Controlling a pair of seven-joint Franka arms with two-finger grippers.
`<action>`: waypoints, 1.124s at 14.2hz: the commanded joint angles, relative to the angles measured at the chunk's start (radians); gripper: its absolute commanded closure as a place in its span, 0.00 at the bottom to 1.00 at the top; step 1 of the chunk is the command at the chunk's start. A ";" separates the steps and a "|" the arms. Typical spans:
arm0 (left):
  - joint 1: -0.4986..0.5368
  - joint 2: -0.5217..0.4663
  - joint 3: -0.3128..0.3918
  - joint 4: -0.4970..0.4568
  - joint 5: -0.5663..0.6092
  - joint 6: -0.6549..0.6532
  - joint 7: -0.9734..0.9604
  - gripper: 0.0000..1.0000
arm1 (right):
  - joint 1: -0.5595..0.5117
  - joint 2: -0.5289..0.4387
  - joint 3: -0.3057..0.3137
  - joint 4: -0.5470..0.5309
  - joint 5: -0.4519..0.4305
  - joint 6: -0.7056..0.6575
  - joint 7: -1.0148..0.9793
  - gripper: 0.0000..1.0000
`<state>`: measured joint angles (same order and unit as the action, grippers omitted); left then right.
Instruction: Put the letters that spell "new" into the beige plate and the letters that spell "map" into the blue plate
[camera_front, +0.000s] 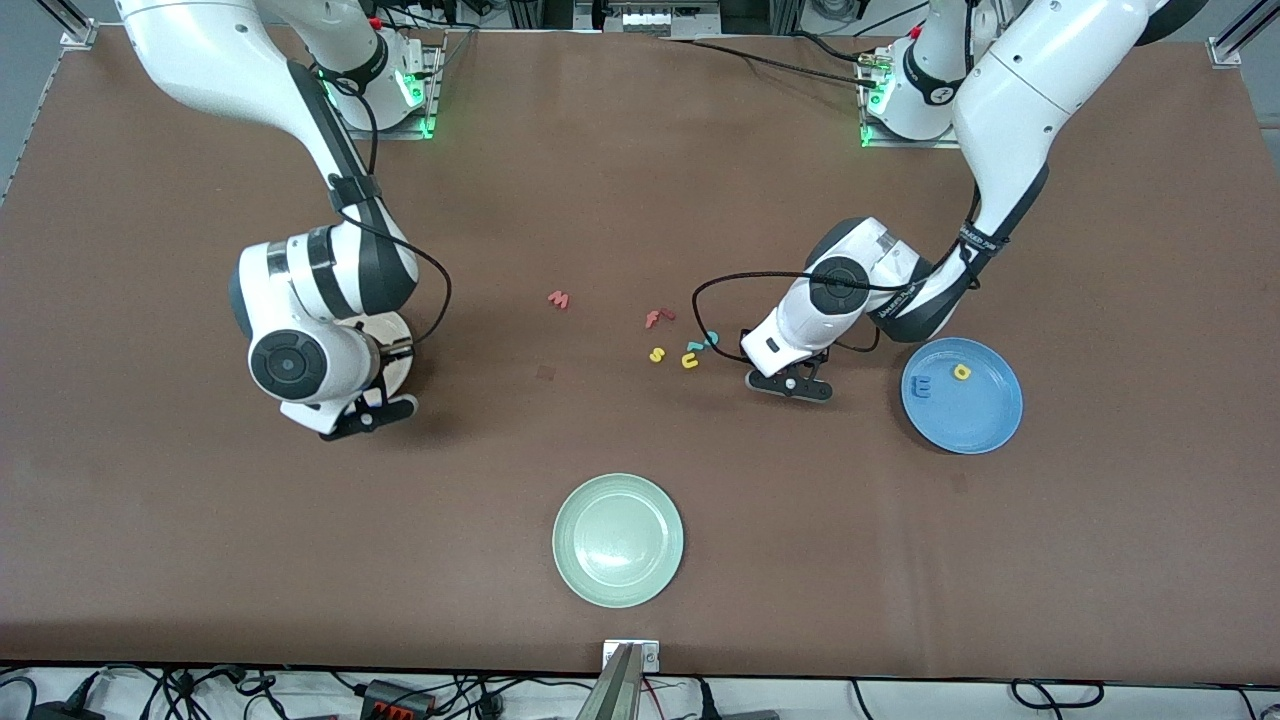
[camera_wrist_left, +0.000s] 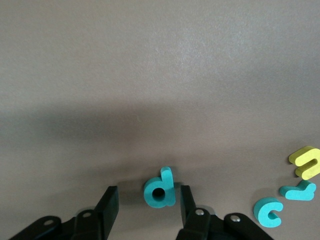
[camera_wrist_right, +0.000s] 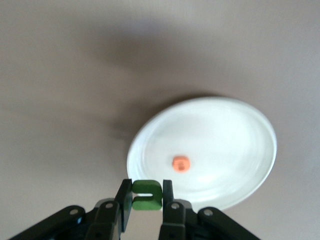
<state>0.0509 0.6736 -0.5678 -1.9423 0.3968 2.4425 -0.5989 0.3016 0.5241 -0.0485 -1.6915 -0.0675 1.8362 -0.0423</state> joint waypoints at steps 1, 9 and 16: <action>-0.017 0.007 0.003 0.006 0.033 0.003 -0.036 0.49 | -0.015 -0.076 0.019 -0.198 0.009 0.130 0.005 0.70; 0.001 -0.035 0.000 0.015 0.112 -0.075 -0.025 0.92 | -0.058 -0.029 0.019 -0.254 0.002 0.275 -0.004 0.70; 0.185 -0.161 -0.009 0.115 0.112 -0.411 0.353 0.90 | -0.039 -0.088 0.036 -0.246 0.011 0.259 0.006 0.00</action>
<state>0.1500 0.5300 -0.5657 -1.8393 0.4939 2.0780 -0.3910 0.2611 0.4939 -0.0343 -1.9262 -0.0673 2.1095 -0.0400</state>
